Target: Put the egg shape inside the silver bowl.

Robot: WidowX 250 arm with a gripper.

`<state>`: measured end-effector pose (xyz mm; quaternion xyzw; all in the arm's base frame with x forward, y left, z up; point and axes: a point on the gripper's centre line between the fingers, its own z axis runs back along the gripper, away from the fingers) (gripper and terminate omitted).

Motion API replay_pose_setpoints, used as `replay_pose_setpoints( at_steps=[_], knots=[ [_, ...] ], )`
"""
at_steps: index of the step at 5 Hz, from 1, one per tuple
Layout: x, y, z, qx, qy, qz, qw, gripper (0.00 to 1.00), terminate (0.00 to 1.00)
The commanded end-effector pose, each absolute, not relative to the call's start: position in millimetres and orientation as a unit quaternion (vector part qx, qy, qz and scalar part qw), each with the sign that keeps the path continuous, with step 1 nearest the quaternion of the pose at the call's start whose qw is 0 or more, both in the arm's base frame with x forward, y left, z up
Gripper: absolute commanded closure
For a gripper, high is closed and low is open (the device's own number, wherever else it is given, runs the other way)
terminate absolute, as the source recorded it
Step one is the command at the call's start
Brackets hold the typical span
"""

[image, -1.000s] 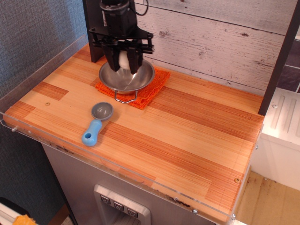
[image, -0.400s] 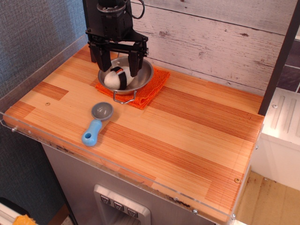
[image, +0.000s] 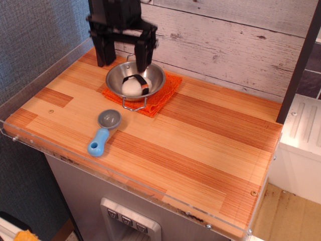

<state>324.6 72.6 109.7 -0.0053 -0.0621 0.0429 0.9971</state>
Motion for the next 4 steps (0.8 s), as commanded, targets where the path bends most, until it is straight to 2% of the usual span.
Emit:
replay_pose_setpoints(
  at_steps=[1, 2, 3, 4],
  knots=[
    [299.6, 71.1, 130.1, -0.02, -0.063, 0.029, 0.997, 0.0, 0.0],
    [296.0, 75.9, 127.3, -0.015, -0.03, 0.002, 0.999, 0.0, 0.0],
    [296.0, 75.9, 127.3, -0.015, -0.03, 0.002, 0.999, 0.0, 0.0],
    [296.0, 75.9, 127.3, -0.015, -0.03, 0.002, 0.999, 0.0, 1.0]
  ],
)
